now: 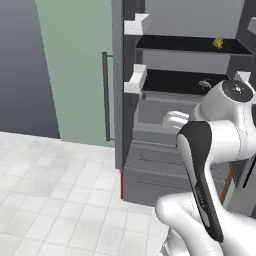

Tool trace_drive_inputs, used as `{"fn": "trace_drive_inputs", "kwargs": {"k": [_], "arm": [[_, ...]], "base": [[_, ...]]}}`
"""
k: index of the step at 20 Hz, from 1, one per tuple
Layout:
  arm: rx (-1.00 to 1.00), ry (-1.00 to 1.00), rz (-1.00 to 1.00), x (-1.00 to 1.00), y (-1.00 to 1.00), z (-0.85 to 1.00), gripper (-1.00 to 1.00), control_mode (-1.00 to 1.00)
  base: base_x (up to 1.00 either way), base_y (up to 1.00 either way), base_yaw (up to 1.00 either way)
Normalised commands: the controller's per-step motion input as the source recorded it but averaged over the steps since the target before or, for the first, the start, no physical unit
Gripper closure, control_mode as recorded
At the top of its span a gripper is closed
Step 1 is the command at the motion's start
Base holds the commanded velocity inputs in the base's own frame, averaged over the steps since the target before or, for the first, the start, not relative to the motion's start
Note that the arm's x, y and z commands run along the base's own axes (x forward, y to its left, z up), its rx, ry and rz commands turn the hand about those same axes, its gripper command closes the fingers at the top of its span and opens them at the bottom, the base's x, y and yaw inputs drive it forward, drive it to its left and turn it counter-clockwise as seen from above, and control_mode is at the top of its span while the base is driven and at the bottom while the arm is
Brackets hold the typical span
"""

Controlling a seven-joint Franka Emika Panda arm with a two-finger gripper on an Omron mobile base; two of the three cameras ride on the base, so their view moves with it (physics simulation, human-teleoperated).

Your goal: Open the fridge, remove the banana, broccoli, and fish, and place them on any counter.

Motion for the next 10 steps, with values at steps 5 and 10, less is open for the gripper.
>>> {"fn": "trace_drive_inputs", "kwargs": {"k": [5,10], "arm": [[0.0,0.0,0.0,0.0,0.0,0.0,1.0,1.0],[0.0,0.0,0.0,0.0,0.0,0.0,1.0,1.0]], "base": [[-0.35,0.39,0.81],[-0.15,0.67,0.81]]}}
